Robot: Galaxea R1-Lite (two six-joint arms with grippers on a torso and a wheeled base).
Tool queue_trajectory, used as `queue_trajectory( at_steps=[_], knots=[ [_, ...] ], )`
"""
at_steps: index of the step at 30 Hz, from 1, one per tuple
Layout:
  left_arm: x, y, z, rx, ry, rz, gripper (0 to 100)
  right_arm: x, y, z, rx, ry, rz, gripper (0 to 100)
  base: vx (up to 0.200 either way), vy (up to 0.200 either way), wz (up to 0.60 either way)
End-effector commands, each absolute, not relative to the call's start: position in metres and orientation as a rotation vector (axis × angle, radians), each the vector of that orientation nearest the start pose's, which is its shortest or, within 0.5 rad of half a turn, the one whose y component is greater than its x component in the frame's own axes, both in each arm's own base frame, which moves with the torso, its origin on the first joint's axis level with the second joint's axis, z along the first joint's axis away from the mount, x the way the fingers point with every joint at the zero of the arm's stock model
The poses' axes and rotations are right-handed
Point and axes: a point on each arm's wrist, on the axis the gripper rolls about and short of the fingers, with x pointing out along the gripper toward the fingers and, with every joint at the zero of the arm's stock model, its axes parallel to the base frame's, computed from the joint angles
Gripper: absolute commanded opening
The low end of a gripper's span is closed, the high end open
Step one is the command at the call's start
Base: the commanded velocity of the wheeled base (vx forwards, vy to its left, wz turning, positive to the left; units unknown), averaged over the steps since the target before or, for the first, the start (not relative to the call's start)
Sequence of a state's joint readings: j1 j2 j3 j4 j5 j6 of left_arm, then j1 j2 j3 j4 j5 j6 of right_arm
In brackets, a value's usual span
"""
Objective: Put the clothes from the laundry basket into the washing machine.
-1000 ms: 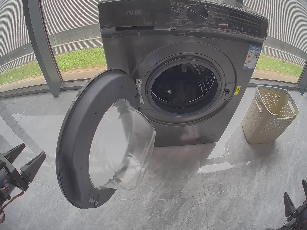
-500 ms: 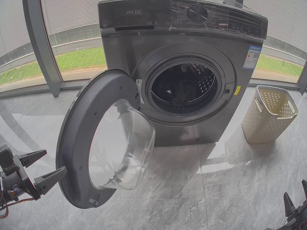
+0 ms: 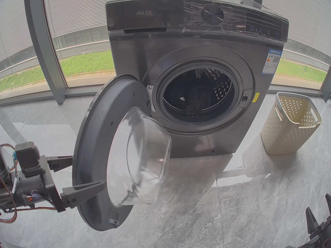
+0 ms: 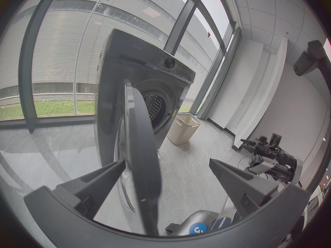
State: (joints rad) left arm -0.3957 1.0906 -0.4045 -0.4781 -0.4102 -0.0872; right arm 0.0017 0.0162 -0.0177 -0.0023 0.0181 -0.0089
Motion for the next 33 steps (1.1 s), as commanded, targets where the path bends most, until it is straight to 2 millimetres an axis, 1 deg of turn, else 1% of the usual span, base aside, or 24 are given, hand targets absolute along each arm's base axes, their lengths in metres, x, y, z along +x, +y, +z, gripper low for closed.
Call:
queue_trajectory(
  at_steps=[1,2,3,5,7,11,15,17,24,25,28,29,30,33],
  knots=[
    [0.157,-0.093,0.199,-0.1,0.297,-0.823,100,-0.022,0.0,0.076,-0.009,0.012,0.022,100,0.0,0.0,0.0],
    [0.159,-0.098,0.2,-0.115,0.303,-0.819,100,-0.022,0.0,0.076,-0.009,0.012,0.02,100,0.0,0.0,0.0],
    [0.159,-0.098,0.2,-0.115,0.303,-0.819,100,-0.022,0.0,0.076,-0.009,0.012,0.02,100,0.0,0.0,0.0],
    [0.166,-0.11,0.2,-0.147,0.314,-0.794,100,-0.022,0.0,0.076,-0.009,0.012,0.02,100,0.0,0.0,0.0],
    [0.168,-0.114,0.199,-0.153,0.302,-0.787,100,-0.022,0.0,0.076,-0.009,0.012,0.022,100,0.0,0.0,0.0],
    [0.165,-0.112,0.201,-0.188,0.267,-0.787,100,-0.022,0.0,0.076,-0.009,0.012,0.02,100,0.0,0.0,0.0],
    [0.149,-0.103,0.217,-0.311,0.237,-0.799,100,-0.022,0.0,0.076,-0.009,0.012,0.022,100,0.0,0.0,0.0],
    [0.151,-0.104,0.216,-0.319,0.246,-0.801,100,-0.022,0.0,0.076,-0.009,0.012,0.022,100,0.0,0.0,0.0],
    [0.17,-0.138,0.205,-0.288,0.318,-0.831,100,-0.022,0.0,0.076,-0.009,0.012,0.02,100,0.0,0.0,0.0],
    [0.176,-0.148,0.204,-0.275,0.323,-0.831,100,-0.022,0.0,0.076,-0.009,0.012,0.022,100,0.0,0.0,0.0],
    [0.189,-0.166,0.202,-0.263,0.308,-0.814,100,-0.022,0.0,0.076,-0.009,0.012,0.02,100,0.0,0.0,0.0],
    [0.191,-0.169,0.201,-0.265,0.3,-0.814,100,-0.022,0.0,0.076,-0.009,0.012,0.02,100,0.0,0.0,0.0],
    [0.195,-0.177,0.2,-0.272,0.279,-0.821,100,-0.022,0.0,0.076,-0.009,0.012,0.02,100,0.0,0.0,0.0],
    [0.199,-0.183,0.198,-0.285,0.245,-0.821,100,-0.022,0.0,0.076,-0.009,0.012,0.02,100,0.0,0.0,0.0]
  ],
)
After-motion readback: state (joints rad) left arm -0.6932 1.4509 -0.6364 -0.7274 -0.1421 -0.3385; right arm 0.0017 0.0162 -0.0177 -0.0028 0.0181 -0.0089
